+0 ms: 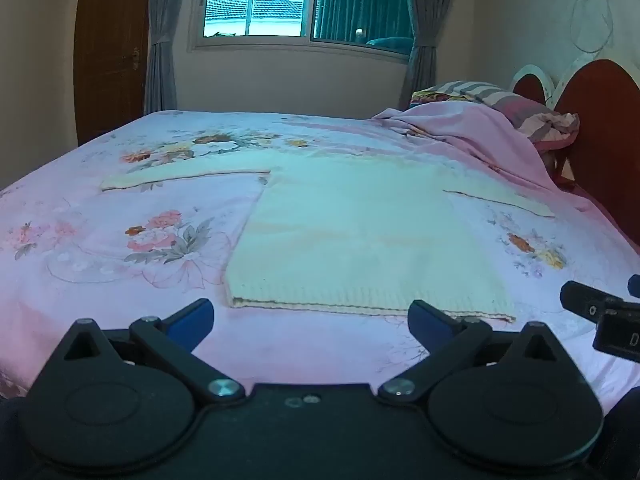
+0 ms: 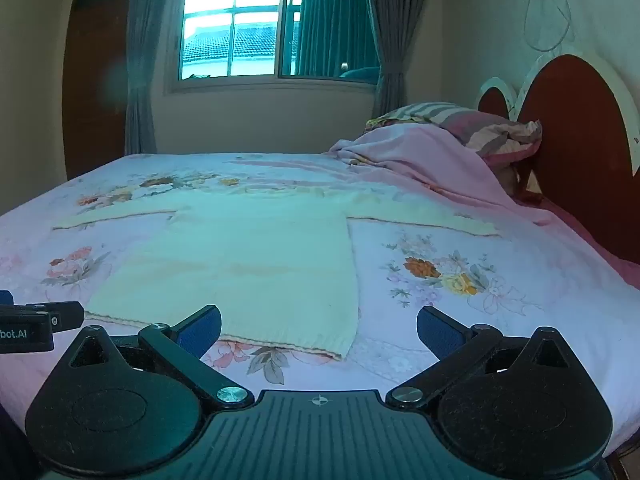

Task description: Fold small clothes

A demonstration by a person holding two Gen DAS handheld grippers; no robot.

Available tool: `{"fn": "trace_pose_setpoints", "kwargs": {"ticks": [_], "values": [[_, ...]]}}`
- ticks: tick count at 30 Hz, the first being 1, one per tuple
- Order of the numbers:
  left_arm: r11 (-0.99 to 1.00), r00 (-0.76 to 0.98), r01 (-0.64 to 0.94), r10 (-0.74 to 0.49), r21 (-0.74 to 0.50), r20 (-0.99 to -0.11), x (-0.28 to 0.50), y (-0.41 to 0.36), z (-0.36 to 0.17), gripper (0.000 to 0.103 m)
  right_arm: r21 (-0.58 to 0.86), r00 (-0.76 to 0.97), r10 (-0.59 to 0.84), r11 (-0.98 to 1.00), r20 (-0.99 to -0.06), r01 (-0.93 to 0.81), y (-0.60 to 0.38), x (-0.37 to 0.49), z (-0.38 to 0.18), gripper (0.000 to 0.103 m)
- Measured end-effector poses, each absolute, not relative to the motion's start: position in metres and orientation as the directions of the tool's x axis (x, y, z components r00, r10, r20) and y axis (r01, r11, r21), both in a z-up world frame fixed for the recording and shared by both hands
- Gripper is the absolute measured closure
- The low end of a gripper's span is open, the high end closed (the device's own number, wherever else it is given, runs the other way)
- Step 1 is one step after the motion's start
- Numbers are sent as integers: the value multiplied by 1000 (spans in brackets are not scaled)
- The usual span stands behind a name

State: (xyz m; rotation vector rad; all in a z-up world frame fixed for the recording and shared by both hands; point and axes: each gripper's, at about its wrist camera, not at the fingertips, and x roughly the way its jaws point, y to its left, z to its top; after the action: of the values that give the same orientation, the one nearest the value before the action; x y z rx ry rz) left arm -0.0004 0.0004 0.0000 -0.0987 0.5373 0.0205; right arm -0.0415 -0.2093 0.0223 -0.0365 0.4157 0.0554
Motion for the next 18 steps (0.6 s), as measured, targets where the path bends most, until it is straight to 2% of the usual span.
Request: {"fn": "trace_pose_setpoints", "kwargs": {"ticks": [3,5,18], "values": [[995,859,-33,-20,-94,-512,-2,3,0,1,-8,911,45,999,-409,-53,-208,-42,21,0],[998,840,-44,6,-56,-543,5,0,0,1,11,914,46,999,-402,-45,-211,-44,19,0],[998,850,-23,-10,-57,-526,3,-1,-2,1,31,905,53,999,-423,-44,-215,-37,21,0]]}}
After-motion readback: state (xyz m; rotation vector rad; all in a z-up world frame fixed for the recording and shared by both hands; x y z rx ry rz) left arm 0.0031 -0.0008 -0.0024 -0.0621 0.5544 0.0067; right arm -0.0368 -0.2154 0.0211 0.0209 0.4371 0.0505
